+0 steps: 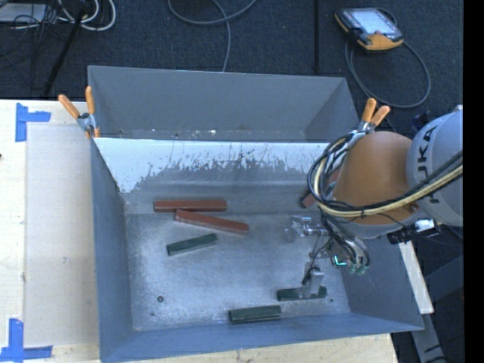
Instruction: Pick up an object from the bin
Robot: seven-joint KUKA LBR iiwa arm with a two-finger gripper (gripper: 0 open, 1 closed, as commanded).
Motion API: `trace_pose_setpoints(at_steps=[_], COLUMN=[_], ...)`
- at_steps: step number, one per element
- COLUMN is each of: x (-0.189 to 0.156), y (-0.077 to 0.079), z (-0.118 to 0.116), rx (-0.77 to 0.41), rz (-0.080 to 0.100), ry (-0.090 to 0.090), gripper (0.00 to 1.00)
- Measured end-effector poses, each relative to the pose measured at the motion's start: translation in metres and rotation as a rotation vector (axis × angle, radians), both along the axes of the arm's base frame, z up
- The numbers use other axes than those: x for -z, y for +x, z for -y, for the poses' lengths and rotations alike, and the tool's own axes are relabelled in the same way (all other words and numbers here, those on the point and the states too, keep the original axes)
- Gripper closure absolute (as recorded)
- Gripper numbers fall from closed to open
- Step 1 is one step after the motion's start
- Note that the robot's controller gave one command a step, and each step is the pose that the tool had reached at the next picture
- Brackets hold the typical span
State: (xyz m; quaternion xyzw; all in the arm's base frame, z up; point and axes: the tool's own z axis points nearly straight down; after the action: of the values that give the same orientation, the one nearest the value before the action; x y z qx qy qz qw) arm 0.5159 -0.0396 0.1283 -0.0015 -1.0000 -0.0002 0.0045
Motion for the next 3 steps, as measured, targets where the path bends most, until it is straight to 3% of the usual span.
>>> trace_pose_setpoints(at_steps=[1,2,3], x=[-0.004,0.057,0.057], y=[0.002,-0.038,-0.038], z=[0.0,0.015,0.015], rx=[-0.001,-0.217,-0.218], rz=[0.007,0.006,0.006], ry=[-0.001,0.001,0.001], gripper=[0.0,1.0,1.0])
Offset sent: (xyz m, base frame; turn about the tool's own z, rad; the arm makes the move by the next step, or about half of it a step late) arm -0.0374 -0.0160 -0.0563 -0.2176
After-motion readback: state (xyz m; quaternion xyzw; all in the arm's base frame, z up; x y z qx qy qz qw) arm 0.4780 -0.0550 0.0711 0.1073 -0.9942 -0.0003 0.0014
